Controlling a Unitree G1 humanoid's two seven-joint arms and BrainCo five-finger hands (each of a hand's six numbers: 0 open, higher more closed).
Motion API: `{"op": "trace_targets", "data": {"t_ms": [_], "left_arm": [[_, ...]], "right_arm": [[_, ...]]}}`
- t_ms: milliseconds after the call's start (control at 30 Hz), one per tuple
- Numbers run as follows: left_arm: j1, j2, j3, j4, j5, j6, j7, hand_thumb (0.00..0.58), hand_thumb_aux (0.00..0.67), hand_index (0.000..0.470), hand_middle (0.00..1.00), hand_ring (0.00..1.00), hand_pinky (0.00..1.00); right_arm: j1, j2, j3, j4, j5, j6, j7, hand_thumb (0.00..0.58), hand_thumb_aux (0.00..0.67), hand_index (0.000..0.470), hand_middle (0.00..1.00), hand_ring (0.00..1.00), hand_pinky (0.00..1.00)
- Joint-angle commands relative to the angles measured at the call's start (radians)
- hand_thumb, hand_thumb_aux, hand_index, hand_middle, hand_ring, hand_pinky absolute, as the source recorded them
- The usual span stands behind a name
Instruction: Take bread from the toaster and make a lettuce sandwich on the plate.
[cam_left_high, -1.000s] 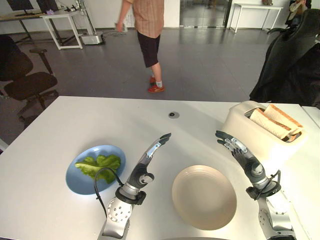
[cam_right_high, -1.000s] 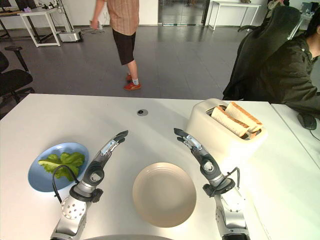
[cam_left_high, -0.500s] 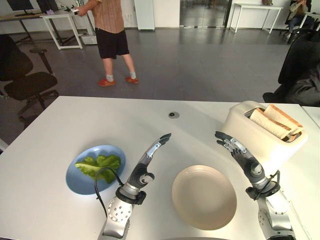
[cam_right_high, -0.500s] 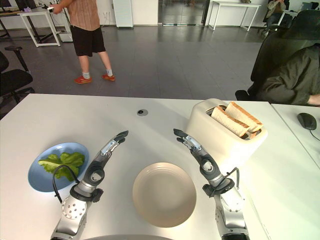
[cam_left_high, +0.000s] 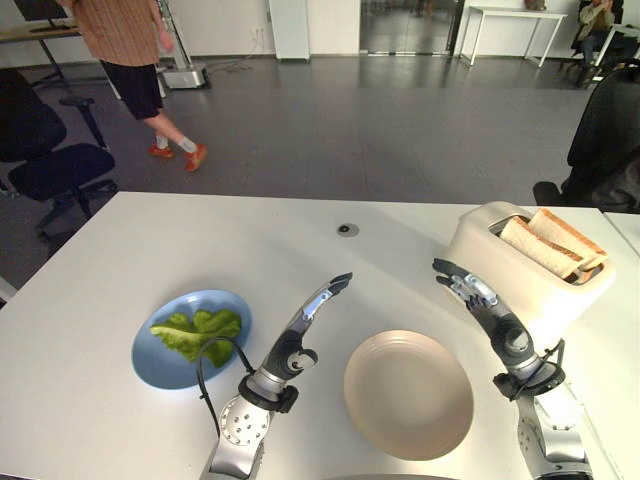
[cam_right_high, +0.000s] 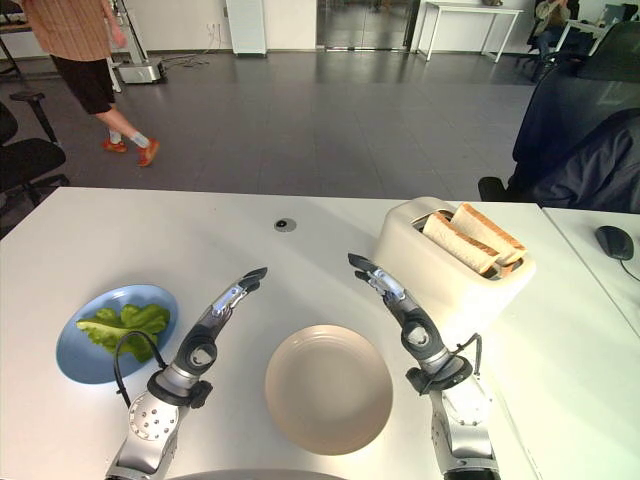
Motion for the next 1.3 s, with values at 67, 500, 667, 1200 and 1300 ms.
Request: {"op": "trace_targets", "data": {"t_ms": [67,500,667,1200,1300], "left_arm": [[0.013,-0.007,-0.035,-0.008,0.000,0.035,-0.010,0.000,0.000,0.000,0.00,0.00,0.00],[0.012,-0.005,-0.074,-0.031,0.019,0.054,-0.008,0.000,0.000,0.000,0.00,0.00,0.00],[0.010,-0.001,-0.072,-0.031,0.019,0.055,-0.008,0.000,0.000,0.000,0.00,0.00,0.00],[-0.012,0.008,-0.059,0.002,0.017,0.045,-0.007,0.000,0.000,0.000,0.00,0.00,0.00],[-0.014,0.008,-0.058,0.008,0.019,0.042,-0.006,0.000,0.000,0.000,0.00,0.00,0.00]], "right_arm": [[-0.219,-0.251,-0.330,-0.094,0.117,0.200,-0.143,0.000,0.000,0.000,0.00,0.00,0.00],[-0.303,-0.617,-0.281,0.599,-0.463,0.260,-0.319,0.234,0.152,0.107,0.00,0.00,0.00],[-0.299,-0.603,-0.237,0.619,-0.487,0.216,-0.324,0.392,0.289,0.203,0.00,0.00,0.00],[-0.304,-0.572,-0.195,0.550,-0.455,0.213,-0.310,0.580,0.670,0.470,0.00,0.00,0.00],[-0.313,-0.565,-0.212,0.528,-0.429,0.219,-0.310,0.580,0.670,0.470,0.00,0.00,0.00]]}}
